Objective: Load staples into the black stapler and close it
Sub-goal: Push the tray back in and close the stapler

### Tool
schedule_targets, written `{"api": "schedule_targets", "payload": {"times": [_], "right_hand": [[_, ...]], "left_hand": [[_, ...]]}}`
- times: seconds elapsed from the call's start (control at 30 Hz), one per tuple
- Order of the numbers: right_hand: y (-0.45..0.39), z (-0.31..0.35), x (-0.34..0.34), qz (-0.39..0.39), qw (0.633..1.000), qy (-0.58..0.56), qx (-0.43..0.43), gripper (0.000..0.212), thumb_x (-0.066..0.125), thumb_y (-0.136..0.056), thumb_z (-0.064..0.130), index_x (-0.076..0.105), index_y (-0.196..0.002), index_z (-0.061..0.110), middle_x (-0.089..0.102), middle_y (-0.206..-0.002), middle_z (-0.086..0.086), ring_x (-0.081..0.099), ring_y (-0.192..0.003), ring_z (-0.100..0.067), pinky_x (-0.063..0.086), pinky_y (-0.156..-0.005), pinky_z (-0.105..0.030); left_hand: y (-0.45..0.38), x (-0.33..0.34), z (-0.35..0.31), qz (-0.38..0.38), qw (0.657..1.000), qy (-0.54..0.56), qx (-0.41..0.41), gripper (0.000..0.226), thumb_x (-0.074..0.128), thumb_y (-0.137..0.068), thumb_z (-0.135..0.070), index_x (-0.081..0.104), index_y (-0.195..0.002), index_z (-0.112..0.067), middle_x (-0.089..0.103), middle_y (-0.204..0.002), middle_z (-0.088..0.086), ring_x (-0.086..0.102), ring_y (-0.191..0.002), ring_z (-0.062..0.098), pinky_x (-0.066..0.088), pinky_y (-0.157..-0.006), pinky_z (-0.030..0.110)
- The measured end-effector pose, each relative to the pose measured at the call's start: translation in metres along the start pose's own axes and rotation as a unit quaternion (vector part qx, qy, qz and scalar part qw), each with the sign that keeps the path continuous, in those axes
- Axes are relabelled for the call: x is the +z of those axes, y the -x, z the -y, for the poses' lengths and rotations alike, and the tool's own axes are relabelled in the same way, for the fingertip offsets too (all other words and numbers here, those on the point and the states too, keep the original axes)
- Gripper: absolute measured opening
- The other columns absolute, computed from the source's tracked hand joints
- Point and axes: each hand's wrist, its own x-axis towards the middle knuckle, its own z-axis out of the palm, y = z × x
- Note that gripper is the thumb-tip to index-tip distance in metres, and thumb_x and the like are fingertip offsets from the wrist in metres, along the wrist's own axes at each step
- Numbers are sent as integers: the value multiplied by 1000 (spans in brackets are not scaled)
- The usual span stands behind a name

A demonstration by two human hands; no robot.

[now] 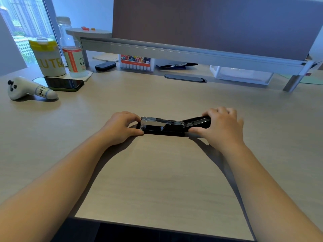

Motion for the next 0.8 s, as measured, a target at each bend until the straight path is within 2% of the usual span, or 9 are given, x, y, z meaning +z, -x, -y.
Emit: {"api": "schedule_targets", "payload": {"times": [0.07, 0.13, 0.27, 0.33, 0.4, 0.43, 0.57, 0.7, 0.8], "right_hand": [[-2, -4, -3, -28, 992, -119, -11, 53, 69, -69, 36, 52, -112, 12, 42, -127, -11, 30, -121, -27, 31, -99, -35], [-3, -8, -7, -63, 975, -210, -22, 50, 73, -67, 21, 52, -111, 8, 37, -129, -14, 33, -121, -25, 25, -96, -20], [-8, -13, -10, -109, 953, -279, -35, 46, 74, -66, 8, 54, -108, 8, 45, -119, -14, 41, -99, -14, 26, -75, 6], [-11, -12, -11, -115, 933, -340, -31, 48, 73, -66, 6, 52, -109, 14, 48, -110, -10, 46, -95, -16, 33, -82, 2], [-11, -7, -13, -105, 895, -433, -23, 51, 71, -67, 2, 48, -108, 22, 50, -106, -6, 51, -96, -20, 44, -90, -20], [-11, -3, -15, -98, 880, -464, -22, 53, 70, -67, -1, 46, -107, 25, 50, -104, -4, 52, -96, -20, 46, -88, -24], [-16, 16, -16, -65, 841, -536, -33, 52, 64, -72, -5, 41, -108, 25, 49, -112, -6, 53, -105, -24, 49, -82, -21], [-24, 39, -14, -23, 883, -457, -99, 56, 57, -79, -1, 37, -127, 20, 49, -120, -5, 48, -106, -16, 47, -77, -12], [-26, 51, -10, -9, 906, -398, -142, 59, 57, -79, 1, 34, -131, 19, 50, -130, -12, 47, -111, -16, 42, -87, -23]], "left_hand": [[1, 0, -1, -2, 1000, 6, -3, 36, 63, -77, -20, 58, -111, -12, 56, -121, 12, 46, -112, 26, 35, -95, 35], [1, 1, -2, -6, 1000, 7, -6, 35, 63, -77, -20, 57, -111, -12, 56, -120, 11, 46, -112, 25, 35, -93, 34], [1, 1, 0, -10, 1000, 11, -5, 36, 65, -75, -20, 59, -109, -10, 58, -116, 11, 47, -111, 25, 36, -94, 36], [0, 1, 1, -12, 1000, 17, -6, 35, 67, -74, -21, 60, -107, -11, 59, -115, 10, 48, -111, 26, 37, -95, 38], [-1, 1, 2, -13, 1000, 21, -8, 35, 68, -73, -22, 60, -105, -12, 59, -114, 10, 49, -110, 27, 39, -97, 41], [-1, 2, 2, -12, 1000, 20, -8, 35, 68, -73, -23, 60, -105, -12, 59, -114, 10, 49, -110, 26, 40, -97, 43], [-1, 2, 2, -12, 1000, 16, -5, 36, 67, -73, -25, 60, -106, -14, 59, -116, 9, 48, -111, 26, 40, -98, 46], [-2, 3, 2, -12, 1000, 6, 0, 38, 67, -73, -28, 60, -108, -15, 59, -118, 7, 48, -112, 25, 39, -98, 45], [-4, 4, 3, -13, 1000, 5, 2, 38, 66, -73, -29, 60, -108, -17, 59, -119, 6, 47, -113, 24, 39, -98, 43]]}}
